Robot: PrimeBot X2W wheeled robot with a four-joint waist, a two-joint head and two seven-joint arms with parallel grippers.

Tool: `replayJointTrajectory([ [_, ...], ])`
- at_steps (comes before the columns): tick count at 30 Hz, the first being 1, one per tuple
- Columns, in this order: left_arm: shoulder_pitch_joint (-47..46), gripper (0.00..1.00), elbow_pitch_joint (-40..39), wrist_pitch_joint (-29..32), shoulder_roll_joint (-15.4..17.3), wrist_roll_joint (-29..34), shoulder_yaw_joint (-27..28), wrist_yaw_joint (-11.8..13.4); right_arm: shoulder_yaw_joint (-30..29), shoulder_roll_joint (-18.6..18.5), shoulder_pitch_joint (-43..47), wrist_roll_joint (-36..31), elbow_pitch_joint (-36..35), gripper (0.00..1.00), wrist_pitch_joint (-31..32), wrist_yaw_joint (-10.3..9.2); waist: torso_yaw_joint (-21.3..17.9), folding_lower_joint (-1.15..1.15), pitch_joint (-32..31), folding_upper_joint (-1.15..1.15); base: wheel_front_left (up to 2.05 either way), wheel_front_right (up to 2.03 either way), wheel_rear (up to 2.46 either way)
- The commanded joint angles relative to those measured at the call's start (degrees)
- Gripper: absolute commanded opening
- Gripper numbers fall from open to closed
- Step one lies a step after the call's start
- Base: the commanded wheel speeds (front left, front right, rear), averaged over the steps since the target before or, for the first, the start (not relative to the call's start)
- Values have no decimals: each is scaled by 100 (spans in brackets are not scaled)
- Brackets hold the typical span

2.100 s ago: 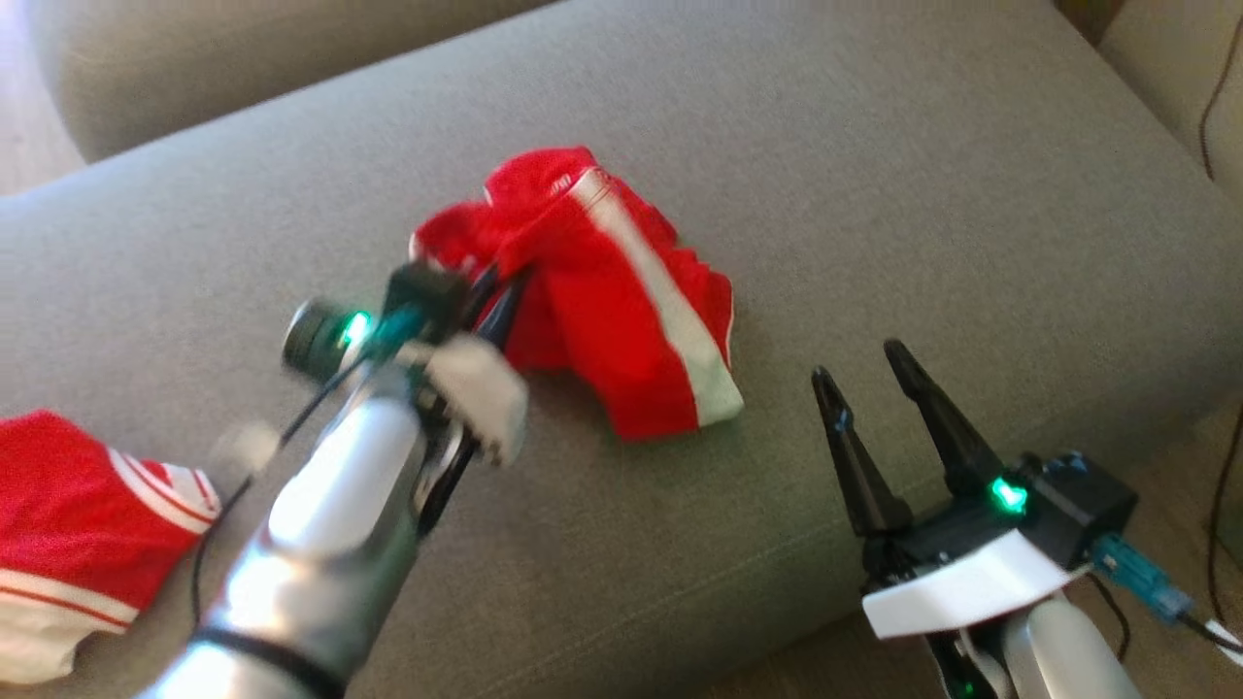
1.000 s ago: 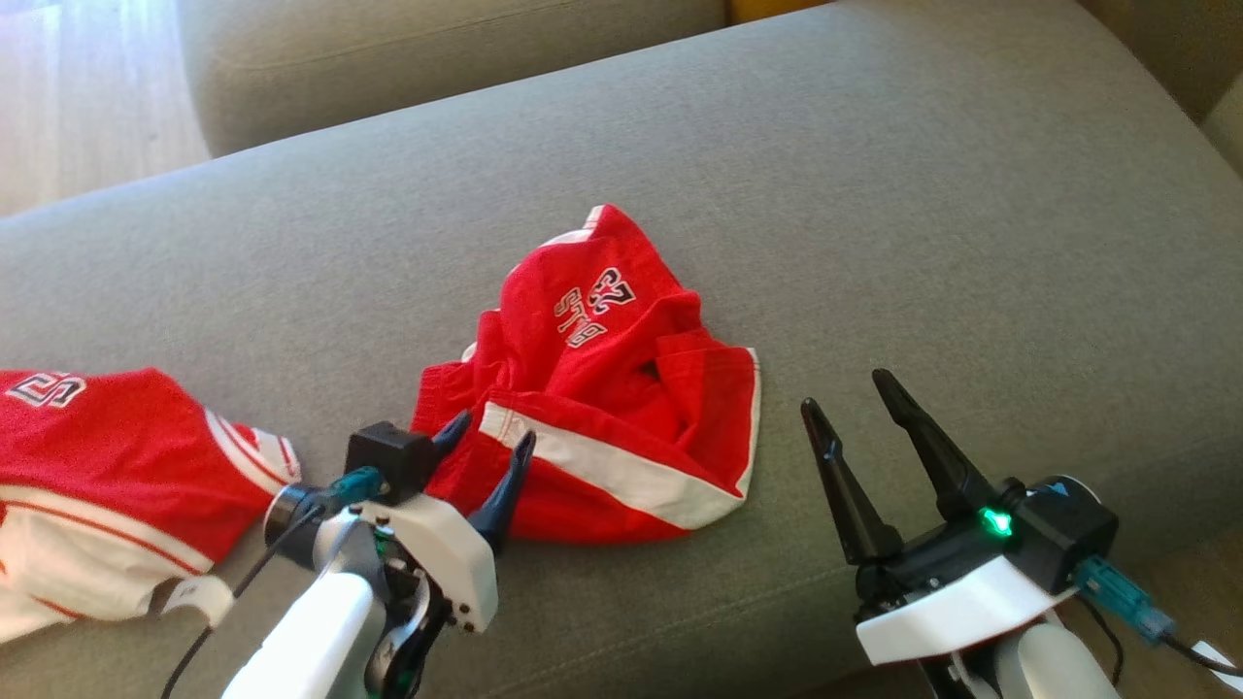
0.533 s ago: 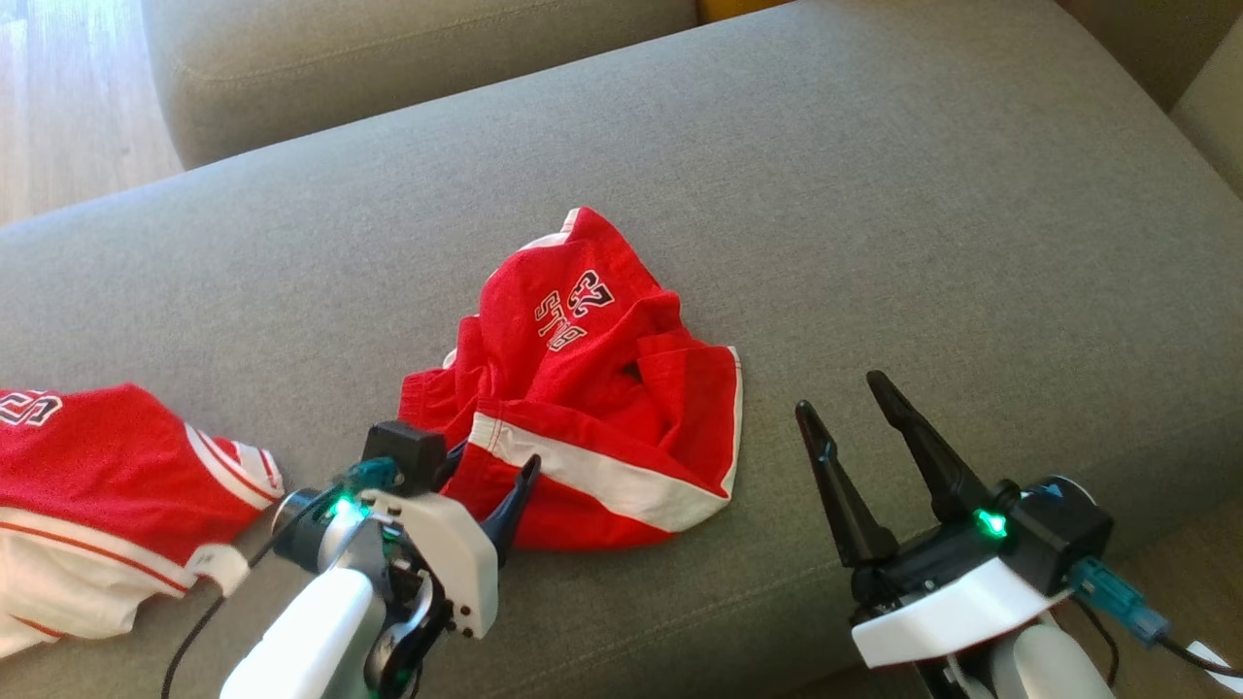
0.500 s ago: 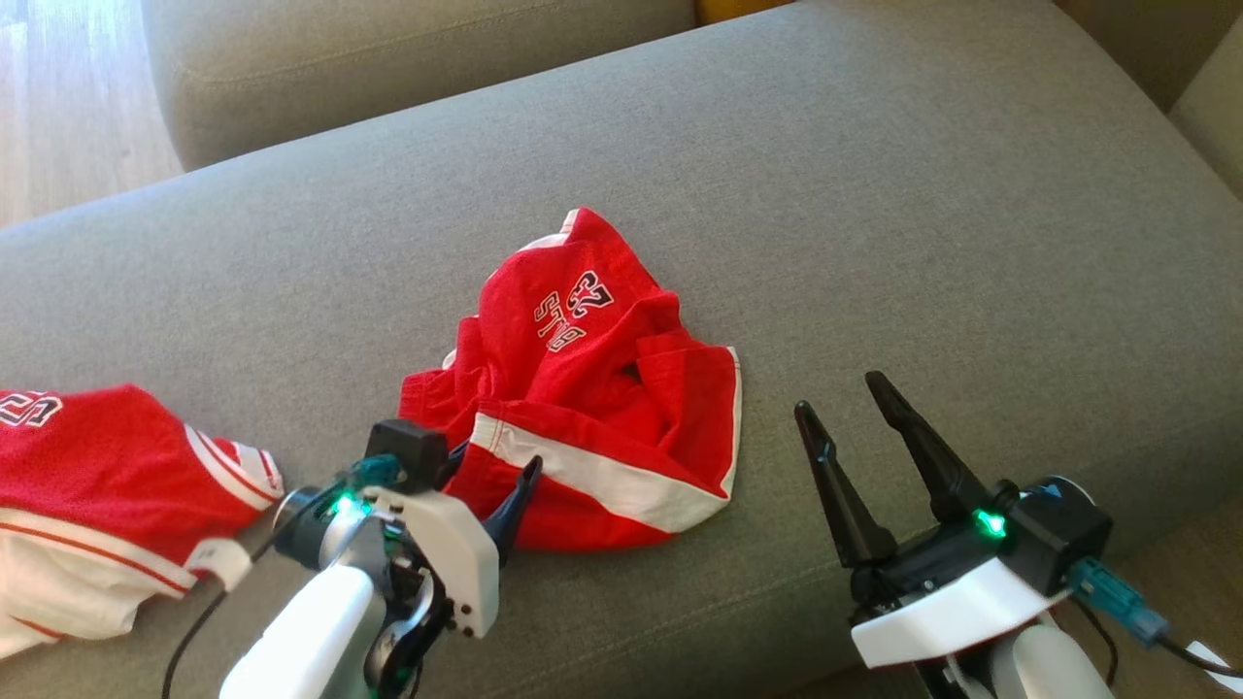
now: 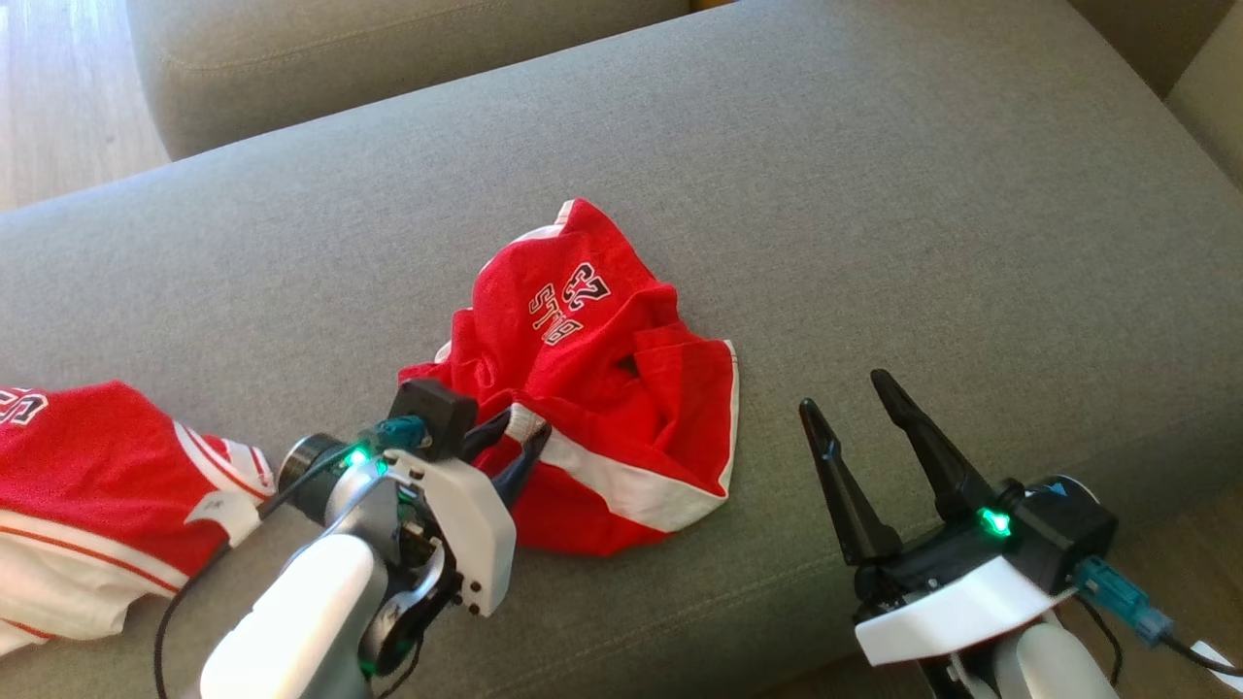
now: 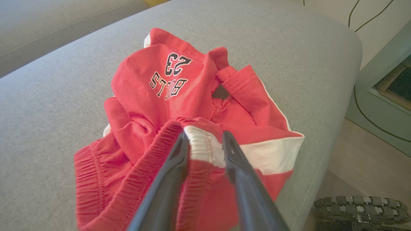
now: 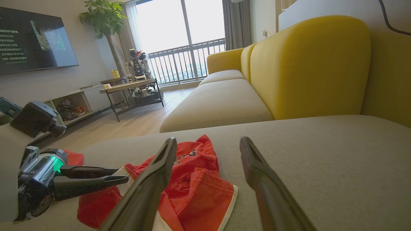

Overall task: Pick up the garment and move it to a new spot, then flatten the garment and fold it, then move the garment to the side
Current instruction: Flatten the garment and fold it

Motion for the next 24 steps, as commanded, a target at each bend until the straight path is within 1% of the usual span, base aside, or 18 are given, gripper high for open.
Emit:
replayJointTrajectory([
  [1, -245, 44, -238, 1, 168, 32, 218, 48, 104, -12, -130, 41, -204, 100, -54, -1, 2, 0, 5, 0, 0, 0, 0],
  [3, -235, 37, -377, 51, 214, 51, 215, 85, 103, -12, -151, 48, -207, 100, -54, -1, 4, 0, 17, 0, 0, 0, 0],
  [4, -231, 22, -432, 83, 237, 65, 207, 103, 103, -12, -160, 51, -211, 100, -54, -1, 6, 0, 23, 0, 0, 0, 0],
  [5, -225, 15, -476, 125, 260, 74, 196, 116, 100, -12, -167, 53, -214, 100, -54, -1, 10, 0, 26, 0, 0, 0, 0],
  [6, -214, 0, -510, 185, 283, 70, 177, 112, 97, -12, -171, 55, -216, 100, -54, -1, 12, 0, 27, 0, 0, 0, 0],
  [9, -154, 0, -619, 361, 349, 1, 122, 67, 94, -12, -175, 58, -207, 100, -54, -1, 12, 0, 13, 0, 0, 0, 0],
  [11, -126, 0, -735, 369, 337, -129, 142, 22, 91, -12, -174, 61, -199, 100, -54, -1, 1, 0, -12, 0, 0, 0, 0],
  [15, -279, 0, -1000, 187, 126, -571, 329, -88, 91, -12, -196, 97, -201, 100, -54, -1, -82, 0, -82, 0, 0, 0, 0],
  [17, -526, 0, -1119, 190, 21, -810, 405, -164, 95, -12, -208, 128, -193, 100, -54, -1, -145, 0, -116, 0, 0, 0, 0],
  [20, -1023, 0, -1196, 375, -202, -1423, 523, -268, 107, -12, -213, 167, -162, 100, -54, -1, -231, 0, -172, 0, 0, 0, 0],
  [24, -1966, 0, -1008, 517, -315, -1788, 544, -331, 144, -12, -230, 184, -109, 100, -54, -1, -360, 0, -232, 0, 0, 0, 0],
])
